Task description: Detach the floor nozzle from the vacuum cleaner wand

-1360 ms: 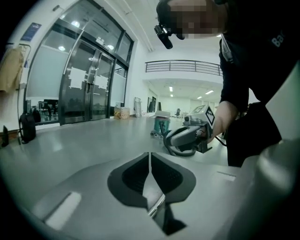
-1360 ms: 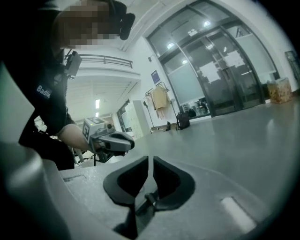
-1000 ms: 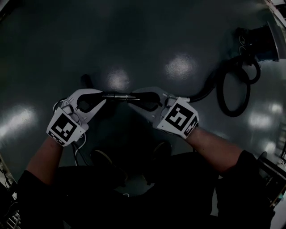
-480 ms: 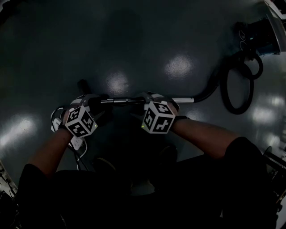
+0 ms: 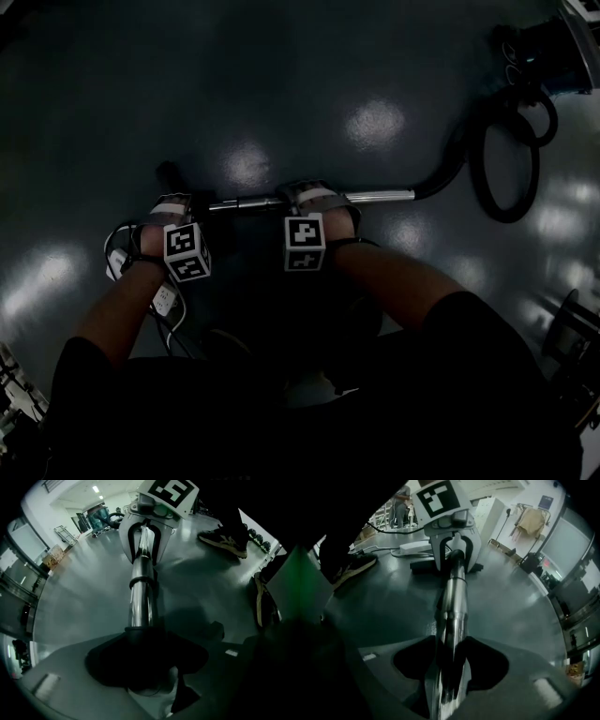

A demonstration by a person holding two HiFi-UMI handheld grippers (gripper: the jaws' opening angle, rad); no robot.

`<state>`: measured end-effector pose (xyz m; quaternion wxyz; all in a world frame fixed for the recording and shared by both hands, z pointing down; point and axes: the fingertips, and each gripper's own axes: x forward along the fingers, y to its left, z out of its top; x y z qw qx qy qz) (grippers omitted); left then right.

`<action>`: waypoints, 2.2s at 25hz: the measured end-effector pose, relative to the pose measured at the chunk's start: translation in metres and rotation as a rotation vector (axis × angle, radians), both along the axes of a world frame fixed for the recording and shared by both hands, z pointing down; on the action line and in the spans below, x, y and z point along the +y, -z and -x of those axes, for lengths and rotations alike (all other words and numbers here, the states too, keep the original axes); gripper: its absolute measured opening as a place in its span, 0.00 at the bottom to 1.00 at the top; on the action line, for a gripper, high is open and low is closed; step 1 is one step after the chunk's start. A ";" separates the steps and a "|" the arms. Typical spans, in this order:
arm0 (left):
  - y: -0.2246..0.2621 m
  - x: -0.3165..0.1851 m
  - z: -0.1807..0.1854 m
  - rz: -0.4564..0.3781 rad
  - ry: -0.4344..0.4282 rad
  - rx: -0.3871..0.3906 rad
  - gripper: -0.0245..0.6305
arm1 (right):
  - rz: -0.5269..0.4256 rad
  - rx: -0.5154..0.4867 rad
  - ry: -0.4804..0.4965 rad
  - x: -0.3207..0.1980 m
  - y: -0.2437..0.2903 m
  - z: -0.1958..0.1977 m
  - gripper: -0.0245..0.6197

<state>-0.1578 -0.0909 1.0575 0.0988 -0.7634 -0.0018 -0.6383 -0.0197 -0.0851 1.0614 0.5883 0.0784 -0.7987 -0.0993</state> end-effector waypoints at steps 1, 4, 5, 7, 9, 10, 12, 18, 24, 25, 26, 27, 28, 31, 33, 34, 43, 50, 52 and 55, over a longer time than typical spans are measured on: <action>-0.003 -0.001 0.004 -0.011 -0.007 -0.018 0.42 | -0.003 0.006 -0.011 -0.001 -0.004 0.000 0.34; -0.004 -0.008 0.012 -0.027 -0.008 -0.052 0.29 | 0.009 -0.006 -0.042 -0.003 -0.007 0.000 0.29; -0.004 -0.010 0.013 -0.022 -0.004 -0.049 0.29 | 0.015 -0.007 -0.044 -0.003 -0.007 0.000 0.29; -0.003 -0.008 0.013 0.001 0.009 -0.042 0.28 | 0.032 0.005 -0.048 -0.003 -0.005 -0.001 0.29; -0.002 -0.004 0.012 0.044 0.016 -0.040 0.28 | 0.060 0.009 -0.052 0.000 -0.004 -0.002 0.28; 0.001 -0.002 0.011 0.079 0.016 -0.038 0.28 | 0.079 0.003 -0.052 0.003 -0.003 -0.002 0.28; 0.013 0.007 0.010 0.193 0.018 -0.016 0.28 | 0.111 -0.020 -0.040 0.008 0.005 0.000 0.28; 0.064 0.023 0.003 0.567 0.106 0.163 0.28 | 0.110 -0.037 0.027 0.015 0.041 0.002 0.29; 0.094 0.051 -0.003 0.880 0.196 0.196 0.29 | 0.093 0.023 0.131 0.030 0.057 -0.005 0.30; 0.096 0.055 -0.004 0.919 0.209 0.200 0.29 | 0.085 0.032 0.149 0.032 0.058 -0.006 0.31; 0.098 0.058 -0.005 0.958 0.221 0.205 0.29 | 0.081 0.038 0.166 0.035 0.059 -0.007 0.31; 0.100 0.062 -0.006 0.991 0.232 0.212 0.29 | 0.083 0.039 0.178 0.038 0.060 -0.007 0.32; 0.101 0.064 -0.007 1.011 0.239 0.218 0.30 | 0.095 0.032 0.180 0.040 0.061 -0.008 0.32; 0.103 0.063 -0.008 0.962 0.226 0.218 0.29 | 0.178 -0.036 0.106 0.042 0.064 -0.008 0.30; 0.102 0.058 -0.010 0.863 0.198 0.210 0.29 | 0.242 -0.082 0.027 0.041 0.064 -0.009 0.28; 0.101 0.055 -0.010 0.802 0.178 0.207 0.29 | 0.269 -0.096 0.000 0.041 0.064 -0.010 0.27; 0.072 0.013 0.002 0.094 -0.094 -0.039 0.30 | 0.480 -0.137 -0.134 0.038 0.060 -0.007 0.27; 0.066 0.000 -0.016 0.195 -0.045 0.011 0.27 | 0.512 -0.128 -0.146 0.027 0.064 -0.018 0.27; 0.075 0.012 -0.017 0.411 0.016 0.085 0.26 | 0.471 -0.116 -0.118 0.027 0.067 -0.015 0.27; 0.089 0.024 -0.011 0.626 0.067 0.079 0.26 | 0.374 -0.063 -0.076 0.027 0.065 -0.011 0.27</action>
